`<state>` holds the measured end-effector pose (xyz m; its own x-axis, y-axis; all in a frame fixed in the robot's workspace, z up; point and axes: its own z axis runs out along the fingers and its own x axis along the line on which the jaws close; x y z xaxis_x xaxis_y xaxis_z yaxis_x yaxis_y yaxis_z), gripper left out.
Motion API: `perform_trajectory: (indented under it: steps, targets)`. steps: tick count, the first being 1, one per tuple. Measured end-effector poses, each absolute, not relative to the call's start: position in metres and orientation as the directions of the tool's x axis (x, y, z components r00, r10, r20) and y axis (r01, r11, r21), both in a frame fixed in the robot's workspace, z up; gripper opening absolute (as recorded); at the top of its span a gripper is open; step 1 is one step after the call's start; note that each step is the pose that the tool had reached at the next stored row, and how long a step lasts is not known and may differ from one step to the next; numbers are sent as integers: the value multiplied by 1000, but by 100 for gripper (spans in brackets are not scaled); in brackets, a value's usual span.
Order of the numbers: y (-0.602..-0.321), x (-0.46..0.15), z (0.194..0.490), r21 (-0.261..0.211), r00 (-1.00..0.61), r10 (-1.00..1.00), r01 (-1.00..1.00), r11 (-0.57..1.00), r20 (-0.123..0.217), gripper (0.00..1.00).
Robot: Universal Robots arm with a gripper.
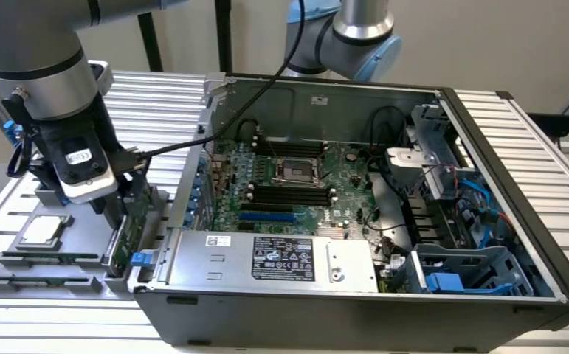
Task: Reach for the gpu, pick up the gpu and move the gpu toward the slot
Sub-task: 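Pick up the gpu and move the gpu toward the slot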
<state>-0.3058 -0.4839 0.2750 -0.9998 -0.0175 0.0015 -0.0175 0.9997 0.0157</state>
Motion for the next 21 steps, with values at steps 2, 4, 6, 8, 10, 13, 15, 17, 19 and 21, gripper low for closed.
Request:
perform_trajectory:
  steps: [2, 4, 6, 8, 10, 13, 15, 17, 19, 21]
  targets:
    - [-484, -305, 271, 16, -1000, -18, -18, 1000, 1, 42]
    - [-484, -305, 268, 15, -1000, -18, -18, 1000, 1, 42]
    - [-484, -304, 264, 15, -1000, -18, -18, 1000, 1, 42]
    - [-484, -303, 260, 15, -1000, -18, -18, 1000, 1, 42]
    - [-484, -303, 257, 15, -1000, -18, -18, 1000, 0, 42]
    - [-484, -303, 251, 15, -1000, -18, -18, 1000, -2, 42]
    - [-484, -303, 248, 15, -1000, -18, -18, 1000, -4, 42]
    - [-484, -303, 245, 15, -1000, -17, -18, 1000, -5, 42]
    - [-484, -303, 244, 15, -1000, -18, -18, 1000, -5, 42]
    - [-484, -303, 243, 15, -1000, -17, -17, 1000, -5, 42]
